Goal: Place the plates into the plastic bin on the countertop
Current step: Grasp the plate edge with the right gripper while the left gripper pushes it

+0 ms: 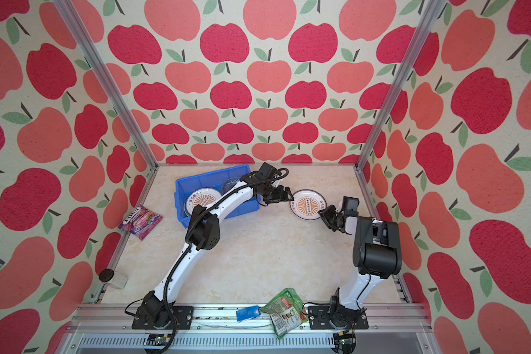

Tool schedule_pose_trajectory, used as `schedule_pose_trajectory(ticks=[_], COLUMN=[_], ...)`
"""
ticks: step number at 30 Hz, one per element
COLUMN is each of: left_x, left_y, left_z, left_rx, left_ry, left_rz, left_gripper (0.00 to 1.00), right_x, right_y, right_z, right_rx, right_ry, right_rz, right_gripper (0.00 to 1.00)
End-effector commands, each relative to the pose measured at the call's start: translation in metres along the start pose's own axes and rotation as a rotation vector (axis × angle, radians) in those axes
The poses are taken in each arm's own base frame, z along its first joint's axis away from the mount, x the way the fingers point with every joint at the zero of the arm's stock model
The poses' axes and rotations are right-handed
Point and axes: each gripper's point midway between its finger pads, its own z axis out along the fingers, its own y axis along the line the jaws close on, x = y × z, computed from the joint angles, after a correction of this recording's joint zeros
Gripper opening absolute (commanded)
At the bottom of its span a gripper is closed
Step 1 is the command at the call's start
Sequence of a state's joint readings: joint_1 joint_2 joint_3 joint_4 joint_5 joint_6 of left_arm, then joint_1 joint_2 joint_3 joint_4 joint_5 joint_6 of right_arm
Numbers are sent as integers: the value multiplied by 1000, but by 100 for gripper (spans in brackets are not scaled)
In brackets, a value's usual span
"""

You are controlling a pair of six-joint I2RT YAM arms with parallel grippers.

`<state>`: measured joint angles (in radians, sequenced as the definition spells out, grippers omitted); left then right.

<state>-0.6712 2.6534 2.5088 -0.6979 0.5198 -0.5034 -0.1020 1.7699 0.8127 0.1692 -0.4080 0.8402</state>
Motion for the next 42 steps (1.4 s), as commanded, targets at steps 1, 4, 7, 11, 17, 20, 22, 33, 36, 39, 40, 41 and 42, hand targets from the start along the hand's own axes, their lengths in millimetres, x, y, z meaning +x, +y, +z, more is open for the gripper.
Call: schedule_pose_trajectory(ticks=[1, 4, 7, 11, 17, 20, 22, 33, 36, 39, 40, 41, 42], left_x=[-12, -12, -13, -16, -17, -17, -17, -20, -22, -26, -28, -31, -32], left_y=[-14, -10, -7, -7, -10, -11, -12, -24, -26, -32, -34, -35, -38], left_z=[-23, -24, -26, -30, -33, -33, -32, -47, -52, -60, -65, -71, -77], left_rx=[34, 31, 27, 33, 44, 47, 54, 62, 65, 69, 72, 71, 77], left_ry=[-37, -30, -31, -38, -40, -39, -38, -58, -68, -83, -90, -98, -103], left_rz=[31, 23, 21, 17, 24, 24, 24, 57, 65, 78, 83, 84, 87], left_gripper=[89, 89, 89, 89, 89, 89, 89, 89, 89, 89, 89, 89, 89], right_x=[-7, -6, -4, -1, 2, 4, 5, 5, 6, 7, 6, 4, 3], right_y=[-1, -6, -11, -16, -17, -17, -16, -15, -15, -11, -8, -4, 0], right_z=[9, 16, 21, 30, 35, 35, 35, 36, 37, 35, 34, 32, 30], right_rx=[25, 38, 40, 36, 29, 40, 42, 43, 35, 20, 9, -1, -11], right_ry=[-20, -12, -8, 9, 17, 23, 24, 26, 29, 27, 25, 21, 19], right_rz=[11, 24, 48, 77, 77, 69, 62, 59, 69, 70, 67, 61, 55], right_gripper=[39, 37, 36, 30, 23, 20, 18, 0, 0, 0, 0, 0, 0])
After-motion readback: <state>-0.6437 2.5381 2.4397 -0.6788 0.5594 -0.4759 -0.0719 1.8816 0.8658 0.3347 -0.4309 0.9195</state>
